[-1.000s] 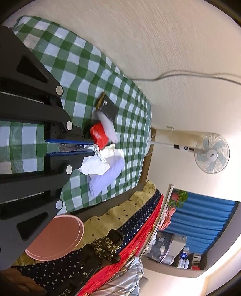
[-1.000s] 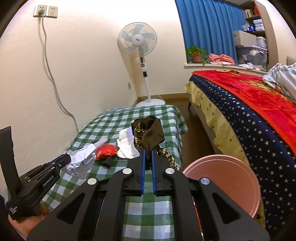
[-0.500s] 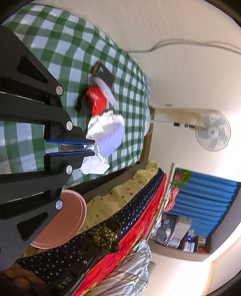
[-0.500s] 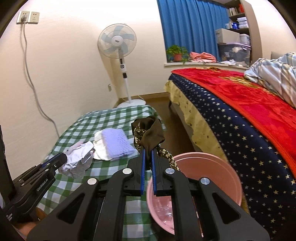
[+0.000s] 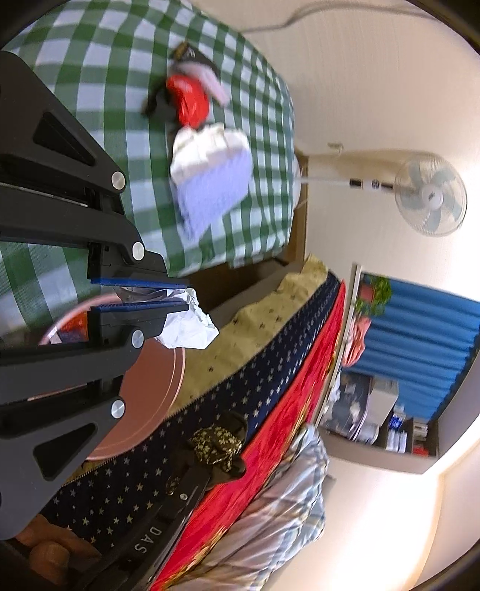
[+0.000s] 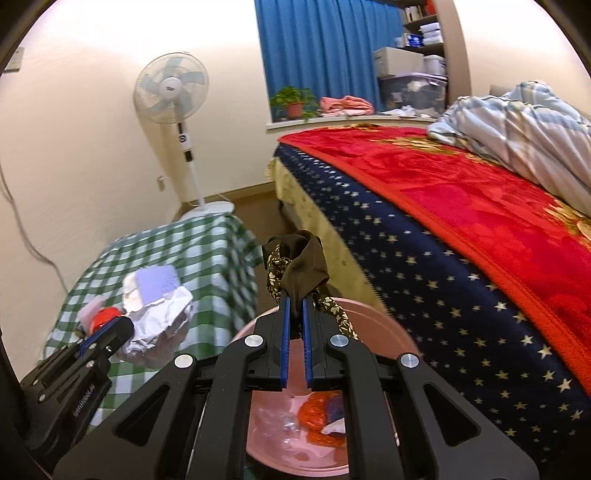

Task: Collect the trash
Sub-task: 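Carry both items over the pink bin and open the right tool, then open the left tool to drop the white paper into the pink bin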

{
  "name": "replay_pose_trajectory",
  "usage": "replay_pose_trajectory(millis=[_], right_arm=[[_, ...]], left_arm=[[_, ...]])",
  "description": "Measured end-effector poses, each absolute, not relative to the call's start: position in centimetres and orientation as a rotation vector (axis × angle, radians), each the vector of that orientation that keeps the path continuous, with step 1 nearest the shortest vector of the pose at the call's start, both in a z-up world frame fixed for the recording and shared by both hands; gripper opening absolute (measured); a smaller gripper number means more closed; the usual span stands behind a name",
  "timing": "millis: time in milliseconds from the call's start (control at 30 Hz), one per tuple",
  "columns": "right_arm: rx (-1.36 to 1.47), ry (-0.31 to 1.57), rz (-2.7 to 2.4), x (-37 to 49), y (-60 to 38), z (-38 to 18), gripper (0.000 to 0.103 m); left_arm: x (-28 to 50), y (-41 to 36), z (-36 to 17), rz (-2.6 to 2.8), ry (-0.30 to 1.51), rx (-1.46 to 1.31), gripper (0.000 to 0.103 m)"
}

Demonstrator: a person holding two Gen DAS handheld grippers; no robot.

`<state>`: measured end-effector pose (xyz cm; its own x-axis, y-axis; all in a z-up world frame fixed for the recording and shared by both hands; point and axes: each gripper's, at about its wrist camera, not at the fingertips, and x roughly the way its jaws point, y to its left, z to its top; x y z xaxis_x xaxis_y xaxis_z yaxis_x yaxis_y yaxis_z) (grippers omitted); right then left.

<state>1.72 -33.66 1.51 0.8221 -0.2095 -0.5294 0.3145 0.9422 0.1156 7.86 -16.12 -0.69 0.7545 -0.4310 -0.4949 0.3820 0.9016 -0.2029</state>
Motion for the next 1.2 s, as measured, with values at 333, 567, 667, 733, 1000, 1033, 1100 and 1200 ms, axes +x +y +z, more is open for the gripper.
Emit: replay_pose_trajectory(millis=[333, 567, 667, 733, 1000, 1033, 1100, 1200], right_arm=[[0.198, 0.555, -0.342, 1.7, -35.5, 1.0, 0.006], [0.211, 0.575, -0.395, 2.0, -36.5, 0.4, 0.012], [0.2, 0.569, -0.395, 2.0, -36.2, 0.5, 0.012], [0.19, 0.565, -0.387, 2.0, -35.8, 0.6, 0.012], [0.196, 0.553, -0.361, 1.8, -34.9, 0.8, 0.012], [0.195, 0.55, -0.354, 1.8, -34.6, 0.8, 0.012], [0.194, 0.546, -0.337, 1.9, -34.0, 0.9, 0.012], [0.194, 0.541, -0.315, 2.2, -33.1, 1.0, 0.013]], left_arm=[[8.7, -20.9, -2.2, -0.541, 0.6, -0.078, 0.006], [9.2, -21.7, -3.1, -0.577, 0.622, -0.096, 0.014], [9.3, -21.1, -3.1, -0.557, 0.615, -0.107, 0.023], [9.4, -20.5, -3.1, -0.545, 0.615, -0.12, 0.023], [9.1, -18.7, -2.5, -0.497, 0.598, -0.134, 0.026], [9.1, -18.3, -2.4, -0.49, 0.593, -0.134, 0.031], [9.0, -17.5, -2.1, -0.467, 0.578, -0.136, 0.034], [8.9, -16.3, -1.8, -0.433, 0.562, -0.134, 0.034]])
